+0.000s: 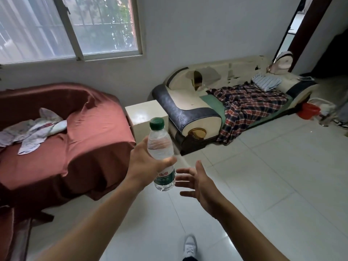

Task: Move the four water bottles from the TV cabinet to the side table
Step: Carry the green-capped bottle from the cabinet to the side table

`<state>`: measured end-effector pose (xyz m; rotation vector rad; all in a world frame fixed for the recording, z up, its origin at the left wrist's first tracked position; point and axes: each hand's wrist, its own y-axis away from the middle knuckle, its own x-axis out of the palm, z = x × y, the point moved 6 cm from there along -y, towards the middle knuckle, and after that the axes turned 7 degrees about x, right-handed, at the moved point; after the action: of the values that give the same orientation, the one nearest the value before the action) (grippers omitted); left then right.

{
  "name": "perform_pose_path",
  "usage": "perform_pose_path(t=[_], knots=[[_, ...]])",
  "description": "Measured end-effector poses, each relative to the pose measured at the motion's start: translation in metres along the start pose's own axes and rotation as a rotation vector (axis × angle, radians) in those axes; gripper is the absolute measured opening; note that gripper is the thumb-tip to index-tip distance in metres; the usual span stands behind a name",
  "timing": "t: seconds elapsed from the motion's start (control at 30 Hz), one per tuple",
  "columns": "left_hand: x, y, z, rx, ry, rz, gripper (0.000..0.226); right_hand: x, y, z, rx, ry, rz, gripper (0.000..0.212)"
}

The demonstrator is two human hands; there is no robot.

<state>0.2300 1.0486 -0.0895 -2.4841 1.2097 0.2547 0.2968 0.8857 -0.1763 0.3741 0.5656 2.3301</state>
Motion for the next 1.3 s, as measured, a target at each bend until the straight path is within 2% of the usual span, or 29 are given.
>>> perform_pose_path(t=[0.17, 0.3, 0.57, 0.87, 1.03, 1.3], knots=[[0.025, -0.102, 0.025, -0.016, -0.051, 0.005, 0.053, -0.03, -0.098, 0.052, 0.0, 0.033, 0.06, 0.082], [0.038, -0.181, 0.029, -0.028, -0.093, -0.043, 0.051, -0.057, -0.167, 0.099, 0.021, 0.02, 0.12, 0.075], [0.046, -0.32, 0.061, -0.03, -0.115, -0.127, 0.057, -0.089, -0.299, 0.181, 0.034, -0.018, 0.114, 0.079], [0.02, -0.482, 0.132, -0.028, -0.187, -0.252, 0.058, -0.077, -0.461, 0.255, 0.066, -0.038, 0.105, 0.083], [0.004, -0.561, 0.152, -0.01, -0.166, -0.306, 0.065, -0.063, -0.54, 0.298, 0.097, -0.045, 0.092, 0.077], [-0.008, -0.67, 0.201, -0.062, -0.224, -0.379, 0.068, -0.059, -0.661, 0.339, 0.154, -0.072, 0.118, 0.077]])
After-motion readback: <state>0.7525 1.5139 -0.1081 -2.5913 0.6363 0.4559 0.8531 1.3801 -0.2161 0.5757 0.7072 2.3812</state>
